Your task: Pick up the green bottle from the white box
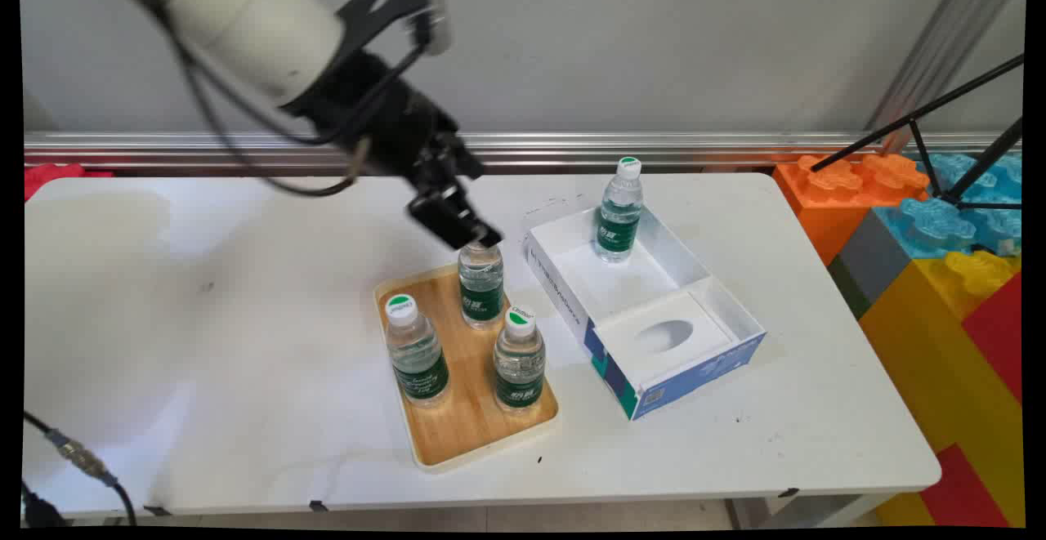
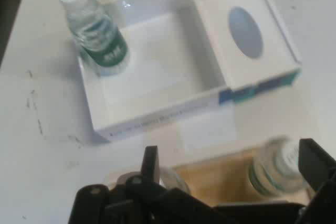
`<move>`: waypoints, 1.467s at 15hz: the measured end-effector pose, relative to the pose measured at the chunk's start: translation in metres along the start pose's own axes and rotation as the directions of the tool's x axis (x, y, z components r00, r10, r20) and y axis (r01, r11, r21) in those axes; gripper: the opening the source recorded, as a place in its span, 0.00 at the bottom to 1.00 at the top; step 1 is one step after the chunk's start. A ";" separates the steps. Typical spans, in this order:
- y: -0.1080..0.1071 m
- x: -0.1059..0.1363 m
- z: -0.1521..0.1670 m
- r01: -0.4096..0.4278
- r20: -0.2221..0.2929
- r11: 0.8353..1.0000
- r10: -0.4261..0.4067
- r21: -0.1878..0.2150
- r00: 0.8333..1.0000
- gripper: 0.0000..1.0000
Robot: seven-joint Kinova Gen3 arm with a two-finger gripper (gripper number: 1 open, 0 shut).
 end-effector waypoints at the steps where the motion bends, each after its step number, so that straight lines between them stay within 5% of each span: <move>1: -0.004 0.011 0.008 0.025 0.004 1.000 -0.025 0.015 1.000 1.00; 8: -0.035 0.056 0.089 0.152 -0.003 0.986 -0.152 0.069 0.988 1.00; 22: -0.082 0.059 0.238 0.347 -0.040 0.927 -0.345 0.141 0.938 1.00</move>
